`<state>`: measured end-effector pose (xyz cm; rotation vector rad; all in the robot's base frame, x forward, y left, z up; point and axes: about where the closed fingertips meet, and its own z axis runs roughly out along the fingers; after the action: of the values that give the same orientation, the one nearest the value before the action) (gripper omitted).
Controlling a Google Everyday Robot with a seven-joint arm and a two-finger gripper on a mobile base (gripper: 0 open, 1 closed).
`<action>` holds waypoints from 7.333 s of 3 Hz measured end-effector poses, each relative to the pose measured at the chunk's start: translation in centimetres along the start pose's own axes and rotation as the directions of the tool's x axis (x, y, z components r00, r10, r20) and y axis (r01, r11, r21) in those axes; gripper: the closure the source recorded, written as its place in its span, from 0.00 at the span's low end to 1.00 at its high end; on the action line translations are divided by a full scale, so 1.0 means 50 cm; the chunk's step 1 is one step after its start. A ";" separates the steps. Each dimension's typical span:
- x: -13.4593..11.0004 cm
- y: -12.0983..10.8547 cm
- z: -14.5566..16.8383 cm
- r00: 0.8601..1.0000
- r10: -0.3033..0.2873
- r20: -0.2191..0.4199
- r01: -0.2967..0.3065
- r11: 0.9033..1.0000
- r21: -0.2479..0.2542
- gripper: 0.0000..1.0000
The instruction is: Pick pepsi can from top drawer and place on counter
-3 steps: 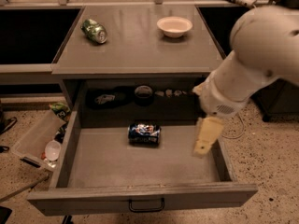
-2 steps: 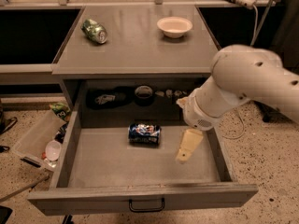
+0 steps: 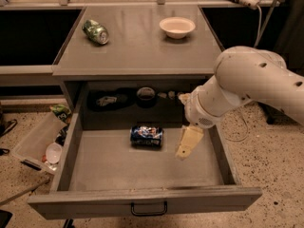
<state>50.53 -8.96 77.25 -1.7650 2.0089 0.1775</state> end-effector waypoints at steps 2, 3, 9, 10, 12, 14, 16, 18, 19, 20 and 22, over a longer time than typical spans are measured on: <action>-0.080 -0.065 0.139 0.985 -0.032 0.168 0.033 0.999 0.000 0.00; -0.130 -0.085 0.227 0.971 -0.049 0.233 0.056 0.998 -0.025 0.00; -0.119 -0.044 0.414 0.952 0.120 0.282 -0.062 0.977 -0.205 0.63; -0.133 -0.051 0.300 0.941 0.119 0.316 -0.062 0.981 -0.186 0.87; -0.236 -0.137 0.033 0.922 -0.003 0.387 0.056 0.991 -0.124 1.00; -0.378 -0.247 -0.062 0.861 -0.149 0.487 0.187 0.982 -0.029 1.00; -0.382 -0.304 -0.069 0.875 -0.194 0.443 0.185 0.981 0.063 1.00; -0.385 -0.542 -0.075 0.882 -0.241 0.404 0.120 0.946 0.302 1.00; -0.368 -0.571 0.011 0.873 -0.170 0.457 0.066 0.970 0.235 1.00; -0.357 -0.551 0.080 0.850 -0.125 0.512 0.065 0.989 0.134 1.00; -0.360 -0.552 0.072 0.850 -0.125 0.512 0.065 0.989 0.133 0.58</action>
Offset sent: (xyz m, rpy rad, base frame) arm 0.0952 0.1056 -0.0705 0.2684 -0.0527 0.1205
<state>79.41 4.07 87.07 -1.5328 1.5071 0.4510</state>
